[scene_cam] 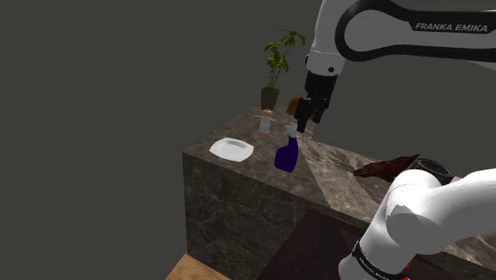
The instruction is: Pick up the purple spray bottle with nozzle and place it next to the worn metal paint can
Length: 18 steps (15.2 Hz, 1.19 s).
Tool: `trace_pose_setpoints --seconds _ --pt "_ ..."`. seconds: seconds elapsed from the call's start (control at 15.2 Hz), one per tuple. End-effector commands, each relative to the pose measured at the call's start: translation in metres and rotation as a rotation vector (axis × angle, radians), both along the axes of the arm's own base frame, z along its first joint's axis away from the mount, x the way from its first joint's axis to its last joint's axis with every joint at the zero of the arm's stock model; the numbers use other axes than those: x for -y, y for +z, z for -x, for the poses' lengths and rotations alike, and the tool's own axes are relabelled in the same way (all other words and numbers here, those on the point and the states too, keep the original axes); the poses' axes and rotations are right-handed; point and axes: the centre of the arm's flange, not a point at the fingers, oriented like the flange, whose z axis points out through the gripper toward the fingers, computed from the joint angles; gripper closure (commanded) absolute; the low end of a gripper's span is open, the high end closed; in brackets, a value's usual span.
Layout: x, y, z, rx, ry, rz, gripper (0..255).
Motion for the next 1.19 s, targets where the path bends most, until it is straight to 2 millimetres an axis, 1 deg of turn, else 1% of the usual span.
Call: trace_pose_setpoints --seconds 0.0,0.53,1.12 --pt "0.000 0.000 0.000 0.000 0.000 0.000 0" --pt "0.096 -0.036 -0.041 -0.015 0.082 -0.036 0" --pt "0.199 -0.082 -0.096 -0.032 0.175 -0.077 0"
